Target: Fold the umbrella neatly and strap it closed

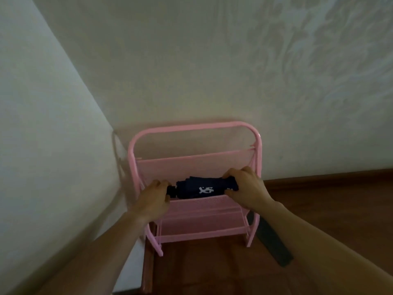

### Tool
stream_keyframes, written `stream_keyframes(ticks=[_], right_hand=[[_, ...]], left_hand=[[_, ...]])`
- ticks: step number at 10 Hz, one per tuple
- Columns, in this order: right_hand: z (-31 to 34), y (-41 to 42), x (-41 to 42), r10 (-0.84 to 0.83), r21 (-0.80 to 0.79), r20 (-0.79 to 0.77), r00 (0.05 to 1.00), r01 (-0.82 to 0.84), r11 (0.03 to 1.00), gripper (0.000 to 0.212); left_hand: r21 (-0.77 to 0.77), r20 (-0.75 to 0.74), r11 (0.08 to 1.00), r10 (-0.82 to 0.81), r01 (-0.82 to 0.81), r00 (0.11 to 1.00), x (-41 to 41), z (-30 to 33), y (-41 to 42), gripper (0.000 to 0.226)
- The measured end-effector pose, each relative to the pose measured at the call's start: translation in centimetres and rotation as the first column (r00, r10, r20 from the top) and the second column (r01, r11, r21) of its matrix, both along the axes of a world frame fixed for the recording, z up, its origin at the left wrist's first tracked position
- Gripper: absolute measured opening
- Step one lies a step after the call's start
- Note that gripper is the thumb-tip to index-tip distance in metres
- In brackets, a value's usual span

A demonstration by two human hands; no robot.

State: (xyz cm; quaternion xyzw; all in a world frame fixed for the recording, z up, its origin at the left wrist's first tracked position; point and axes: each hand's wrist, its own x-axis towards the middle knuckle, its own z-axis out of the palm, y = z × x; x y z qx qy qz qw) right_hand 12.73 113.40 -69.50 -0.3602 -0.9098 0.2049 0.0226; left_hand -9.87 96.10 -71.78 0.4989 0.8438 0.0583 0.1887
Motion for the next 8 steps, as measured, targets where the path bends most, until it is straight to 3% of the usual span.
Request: stream_keyframes(ticks=[2, 3, 4, 5, 7, 8], right_hand=[[-1.7, 1.1, -0.7, 0.090, -0.106, 0.081, 0.993, -0.081, 0.991, 0.022], [-2.0, 0.4, -0.7, 0.091, -0.145, 0.096, 0.991, -0.076, 0.986, 0.023], [-2.3, -1.0, -0.4, 0.118, -0.141, 0.090, 0.989, -0.105, 0.984, 0.026], [-2.8, -2.5, -0.4, 0.161, 0.033, 0.143, 0.977, -0.167, 0.985, 0.017], [0.1, -4.9, -1.1, 0.075, 0.135, 0.221, 0.972, -0.107, 0.985, 0.027], [4.9, -7.7, 0.4, 0.019, 0.143, 0.122, 0.992, -0.036, 0.989, 0.030]], left_hand=[[-0.042, 0.004, 0.999, 0.001, -0.001, 1.000, -0.3, -2.6, 0.2, 0.024], [-0.024, -0.059, 0.997, -0.076, 0.075, 0.995, 0.5, -1.7, 0.0, 0.015], [0.088, -0.125, 0.983, -0.151, 0.162, 0.981, 1.4, -1.3, -1.0, 0.028], [0.083, -0.253, 0.966, -0.218, 0.246, 0.943, 2.2, -1.8, -1.8, 0.018], [-0.029, -0.310, 0.987, -0.162, 0.161, 0.937, 5.0, 2.0, -1.4, 0.022], [0.087, -0.335, 0.985, -0.113, 0.150, 0.935, 7.1, 6.6, -3.2, 0.023]])
